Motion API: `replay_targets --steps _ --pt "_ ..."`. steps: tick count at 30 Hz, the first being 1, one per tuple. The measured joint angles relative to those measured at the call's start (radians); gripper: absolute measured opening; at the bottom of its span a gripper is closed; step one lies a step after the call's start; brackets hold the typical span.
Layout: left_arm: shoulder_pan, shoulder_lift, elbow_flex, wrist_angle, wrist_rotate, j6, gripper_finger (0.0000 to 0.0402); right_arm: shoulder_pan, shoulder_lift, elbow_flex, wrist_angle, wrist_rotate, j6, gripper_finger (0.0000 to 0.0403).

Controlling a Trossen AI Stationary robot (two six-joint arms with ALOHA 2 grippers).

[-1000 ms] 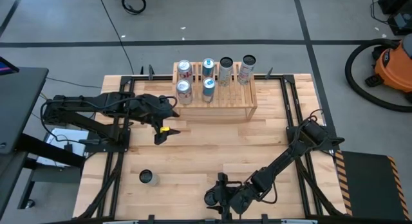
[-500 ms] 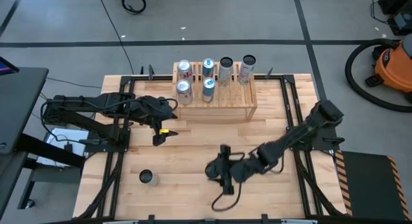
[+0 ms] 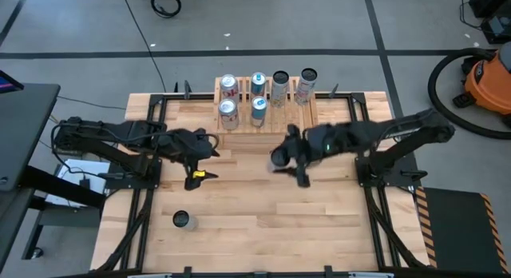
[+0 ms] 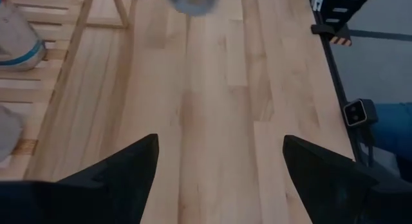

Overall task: Place canned beverage on shelf
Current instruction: Put the white-yellow soda can aligned with the other white-yellow soda can on the shelf

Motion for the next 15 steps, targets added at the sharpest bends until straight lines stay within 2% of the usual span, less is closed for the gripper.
replay_targets --steps 3,8,15 --pt "-0.016 0.000 0.000 0.000 0.000 0.000 0.0334 -0.084 -0.028 0.000 -0.050 -0.090 -0.044 0.0270" --pt "-0.028 0.000 0.000 0.000 0.000 0.039 0.0334 -0.203 -0.038 0.000 -0.070 -0.166 -0.095 0.0270" --pt "0.021 0.000 0.000 0.048 -0.022 0.042 0.0334 -0.331 -0.038 0.000 -0.065 -0.303 -0.179 0.0270"
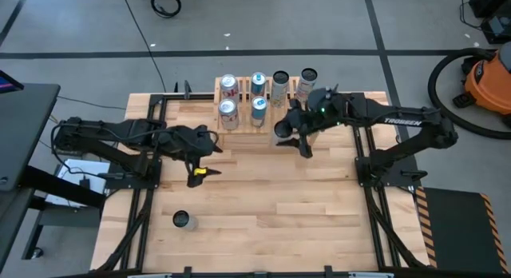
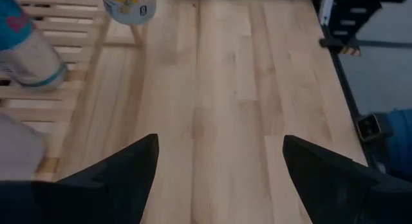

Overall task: Place canned beverage on shelf
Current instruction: Put the white-yellow soda can aligned with the other white-yellow soda can on the shelf

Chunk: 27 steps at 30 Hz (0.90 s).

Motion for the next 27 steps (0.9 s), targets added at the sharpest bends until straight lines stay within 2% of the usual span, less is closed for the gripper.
replay_targets --steps 14,21,27 --pt "0.080 0.000 0.000 -0.018 0.000 0.083 0.0334 -0.249 0.001 0.000 -0.007 -0.366 -0.055 0.0270" --pt "0.079 0.000 0.000 -0.018 0.000 0.090 0.0334 -0.346 0.021 0.000 -0.014 -0.406 -0.112 0.0270" --pt "0.079 0.000 0.000 -0.018 0.000 0.090 0.0334 -0.392 0.089 0.000 -0.002 -0.424 -0.134 0.0270"
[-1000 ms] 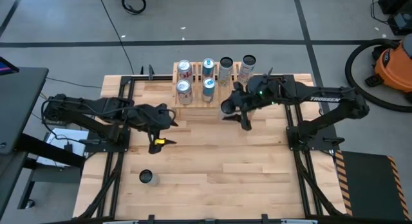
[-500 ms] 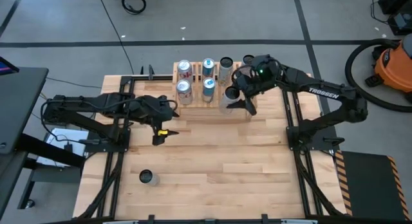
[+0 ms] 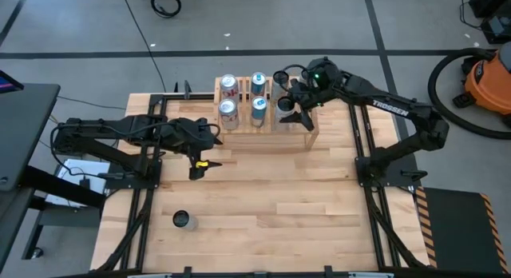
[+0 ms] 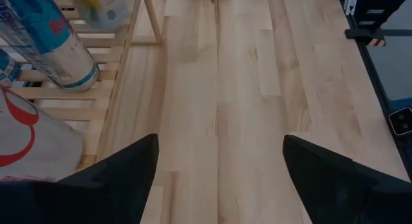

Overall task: Place canned beverage on shelf
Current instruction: Put the white-yellow soda can aligned with the other white-yellow soda can on the shelf

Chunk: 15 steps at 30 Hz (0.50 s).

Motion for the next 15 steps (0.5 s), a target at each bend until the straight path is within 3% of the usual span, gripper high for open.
replay_targets --steps 15 --pt "0.000 0.000 0.000 -0.012 0.000 0.050 0.0334 -0.026 0.077 0.014 0.019 0.026 -0.042 0.0277"
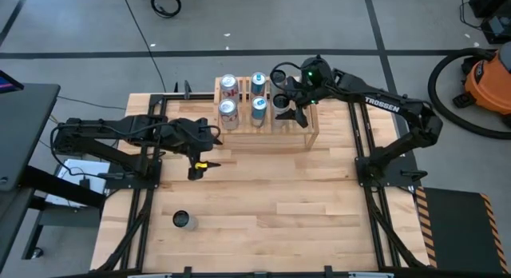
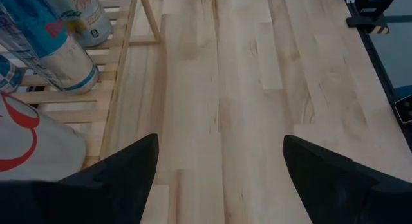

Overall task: Place canned beverage on shelf
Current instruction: Put the white-yellow soda can aligned with the other white-yellow soda can on the shelf

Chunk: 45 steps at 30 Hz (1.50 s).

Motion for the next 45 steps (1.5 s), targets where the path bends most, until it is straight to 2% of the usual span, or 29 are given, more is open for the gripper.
replay_targets --steps 7,23,35,45 --pt "0.000 0.000 0.000 -0.005 0.000 0.002 0.0334 0.000 -0.031 -0.003 -0.011 0.014 -0.002 0.0296" --pt "0.000 0.000 0.000 -0.006 0.000 0.002 0.0334 0.008 -0.032 -0.003 -0.021 0.017 0.019 0.0300" --pt "0.000 0.000 0.000 -0.006 0.000 0.002 0.0334 0.010 -0.032 -0.003 -0.032 0.036 -0.031 0.0305" --pt "0.000 0.000 0.000 -0.006 0.000 0.001 0.0334 0.042 -0.032 -0.003 -0.028 0.139 -0.024 0.0305"
